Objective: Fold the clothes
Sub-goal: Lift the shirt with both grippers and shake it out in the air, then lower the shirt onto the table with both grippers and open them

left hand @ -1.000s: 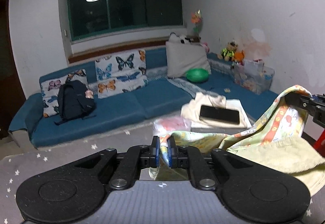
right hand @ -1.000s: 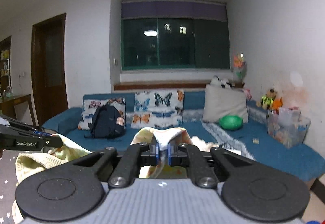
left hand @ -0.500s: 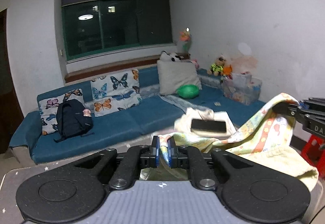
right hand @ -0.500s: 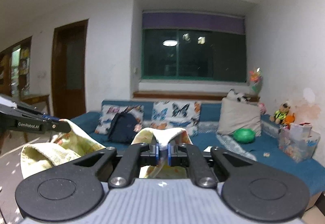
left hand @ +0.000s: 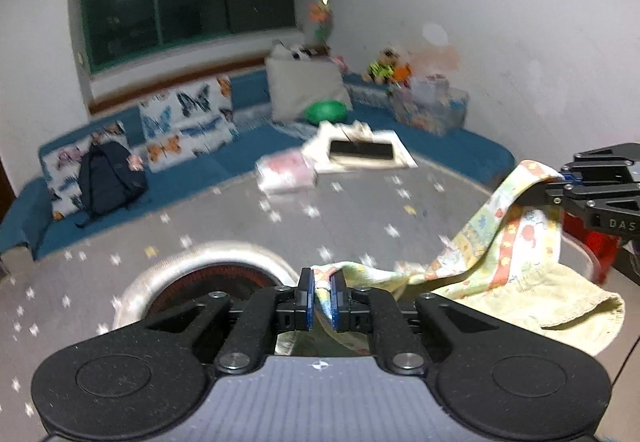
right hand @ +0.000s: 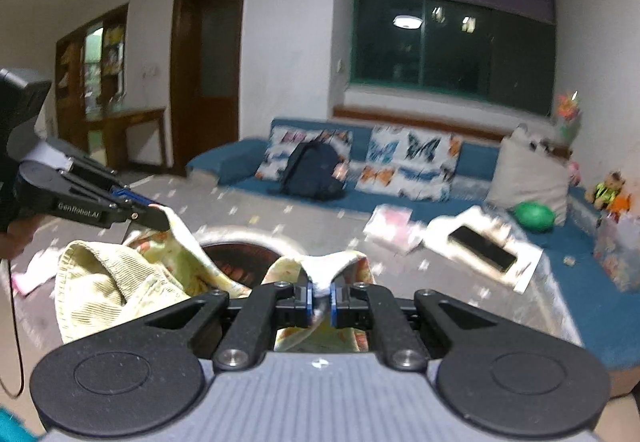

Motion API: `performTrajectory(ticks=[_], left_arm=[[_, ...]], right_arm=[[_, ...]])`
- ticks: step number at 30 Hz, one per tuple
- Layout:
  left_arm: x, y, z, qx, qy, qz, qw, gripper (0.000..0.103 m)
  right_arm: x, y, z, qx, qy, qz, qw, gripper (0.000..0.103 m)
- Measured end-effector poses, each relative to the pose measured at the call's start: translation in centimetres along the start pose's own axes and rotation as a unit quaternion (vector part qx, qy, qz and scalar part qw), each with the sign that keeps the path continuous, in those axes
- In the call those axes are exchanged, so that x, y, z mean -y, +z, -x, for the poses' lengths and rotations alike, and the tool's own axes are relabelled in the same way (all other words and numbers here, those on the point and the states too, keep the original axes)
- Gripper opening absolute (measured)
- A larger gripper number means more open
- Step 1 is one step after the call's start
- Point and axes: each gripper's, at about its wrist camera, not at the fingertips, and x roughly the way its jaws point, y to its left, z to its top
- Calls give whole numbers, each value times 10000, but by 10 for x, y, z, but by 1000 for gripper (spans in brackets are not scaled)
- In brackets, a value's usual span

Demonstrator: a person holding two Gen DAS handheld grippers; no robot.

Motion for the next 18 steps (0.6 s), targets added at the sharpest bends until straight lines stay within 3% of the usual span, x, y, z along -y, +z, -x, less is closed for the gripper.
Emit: performTrajectory(ticks=[6, 11, 13, 16, 18], left_arm=[[16, -38, -8, -531, -463, -59, 9975, 10], [27, -66, -19, -916, -700, -40, 9933, 17], [29, -77, -25, -1103, -751, -49, 9910, 22], [29, -87, -28, -1307, -841, -63, 9878, 38], [27, -91, -25, -1343, -840, -71, 9873, 46]], right_arm=[[-19, -34, 3, -703, 161, 93, 9973, 7], [-23, -62, 9, -1239, 217, 17, 9921, 8], [-24, -73, 11, -1448, 240, -13, 9892, 10], [-22, -83, 13, -1645, 277, -38, 9860, 17], [-18, -87, 15, -1719, 322, -110, 9845, 26]])
